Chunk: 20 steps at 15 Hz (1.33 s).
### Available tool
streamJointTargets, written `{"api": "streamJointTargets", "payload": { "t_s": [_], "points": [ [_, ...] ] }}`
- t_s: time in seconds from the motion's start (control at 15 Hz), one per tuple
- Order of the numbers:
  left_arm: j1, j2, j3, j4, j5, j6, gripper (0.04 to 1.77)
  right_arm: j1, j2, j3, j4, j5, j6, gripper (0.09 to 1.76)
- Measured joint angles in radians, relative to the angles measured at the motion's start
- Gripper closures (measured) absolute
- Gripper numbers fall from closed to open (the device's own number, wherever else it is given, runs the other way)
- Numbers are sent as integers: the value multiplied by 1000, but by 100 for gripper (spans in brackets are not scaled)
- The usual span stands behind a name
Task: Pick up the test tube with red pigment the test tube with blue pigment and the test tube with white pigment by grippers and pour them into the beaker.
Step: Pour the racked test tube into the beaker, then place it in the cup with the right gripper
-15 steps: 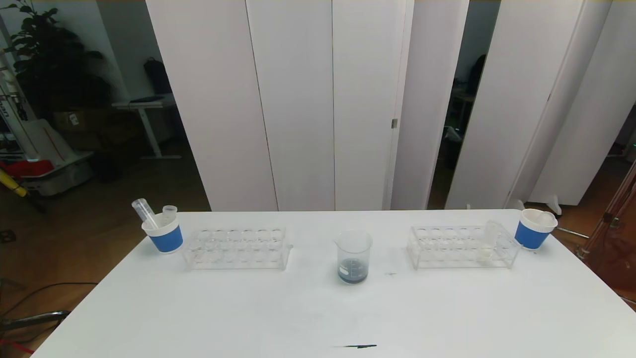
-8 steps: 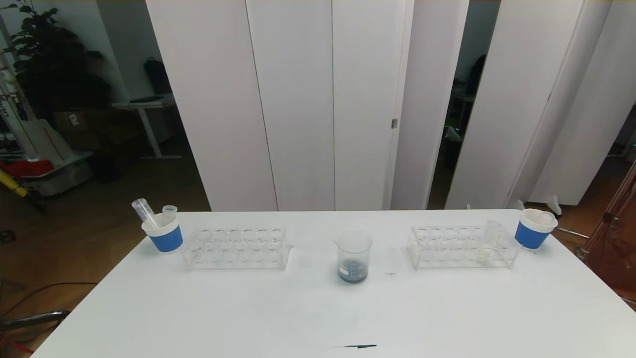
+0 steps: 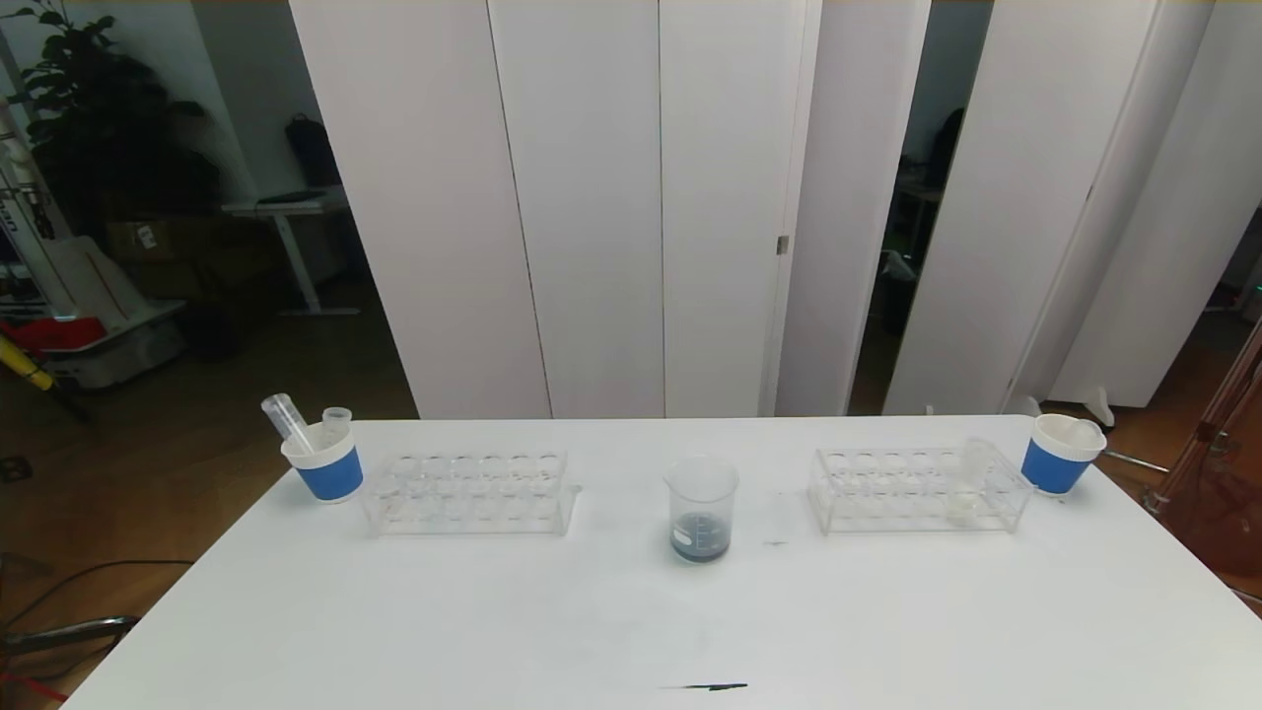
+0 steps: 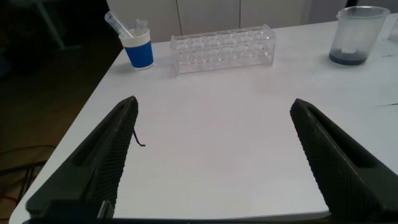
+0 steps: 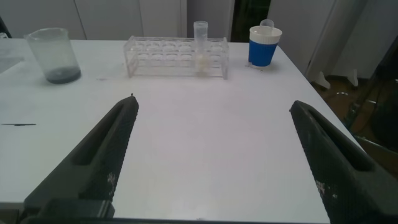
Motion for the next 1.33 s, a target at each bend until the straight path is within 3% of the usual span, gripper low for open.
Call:
{"api": "streamJointTargets", "payload": {
  "t_s": [0.47, 0.87, 1.33],
  "points": [
    [0, 0, 0, 0, 0, 0, 6, -1, 1, -33, 46, -6, 0, 10],
    [0, 1, 0, 0, 0, 0, 6, 0, 138, -284, 81, -15, 4, 10],
    [0, 1, 0, 0, 0, 0, 6, -7, 571, -641, 10, -20, 41, 10]
  ]
}}
